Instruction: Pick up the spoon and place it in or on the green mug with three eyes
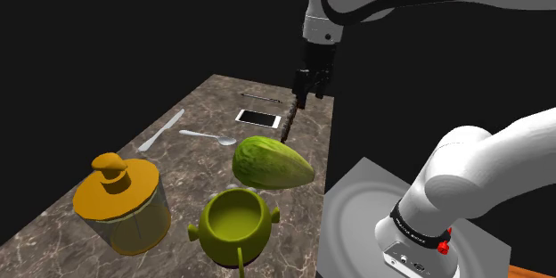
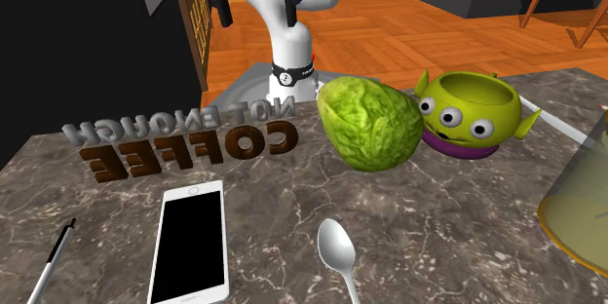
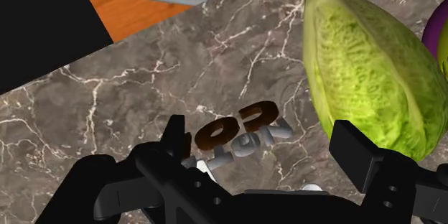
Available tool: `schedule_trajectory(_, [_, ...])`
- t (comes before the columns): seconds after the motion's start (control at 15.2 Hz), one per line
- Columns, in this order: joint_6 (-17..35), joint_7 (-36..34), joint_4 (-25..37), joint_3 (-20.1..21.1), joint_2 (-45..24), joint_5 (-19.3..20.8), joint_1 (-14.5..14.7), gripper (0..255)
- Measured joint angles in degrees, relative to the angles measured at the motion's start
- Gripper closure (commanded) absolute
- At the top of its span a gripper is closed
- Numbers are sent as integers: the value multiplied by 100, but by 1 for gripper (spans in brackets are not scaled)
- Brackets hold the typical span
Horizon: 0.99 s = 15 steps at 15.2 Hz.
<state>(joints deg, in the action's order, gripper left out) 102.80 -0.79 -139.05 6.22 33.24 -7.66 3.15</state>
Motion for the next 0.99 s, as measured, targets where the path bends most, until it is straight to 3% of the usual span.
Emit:
schedule_trajectory(0.59, [1752, 66, 342, 376, -1531, -191, 239, 0])
schedule_trajectory(0.99, [2674, 97, 950, 576, -2685, -129, 348, 0])
